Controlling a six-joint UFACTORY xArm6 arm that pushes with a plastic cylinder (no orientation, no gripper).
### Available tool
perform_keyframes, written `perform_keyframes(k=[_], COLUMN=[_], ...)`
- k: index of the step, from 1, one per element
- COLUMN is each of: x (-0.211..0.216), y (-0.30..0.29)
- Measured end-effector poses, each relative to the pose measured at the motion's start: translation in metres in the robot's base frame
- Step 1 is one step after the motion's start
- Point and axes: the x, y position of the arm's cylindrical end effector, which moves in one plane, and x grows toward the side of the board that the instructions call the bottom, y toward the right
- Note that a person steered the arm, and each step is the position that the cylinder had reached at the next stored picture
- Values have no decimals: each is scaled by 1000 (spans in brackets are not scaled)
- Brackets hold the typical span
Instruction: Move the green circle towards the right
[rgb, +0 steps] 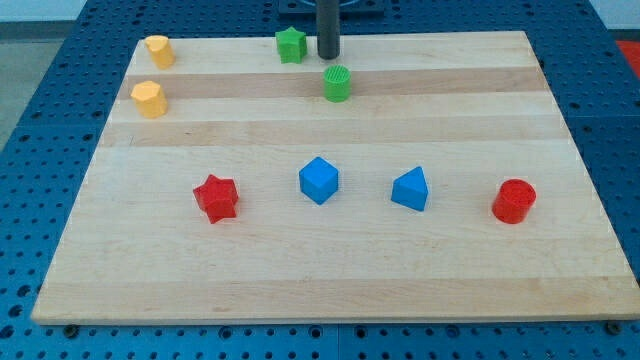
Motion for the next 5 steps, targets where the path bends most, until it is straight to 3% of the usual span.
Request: perform_keyframes(k=[3, 4, 5], x=[56, 56, 56], y=[-38, -22, 42])
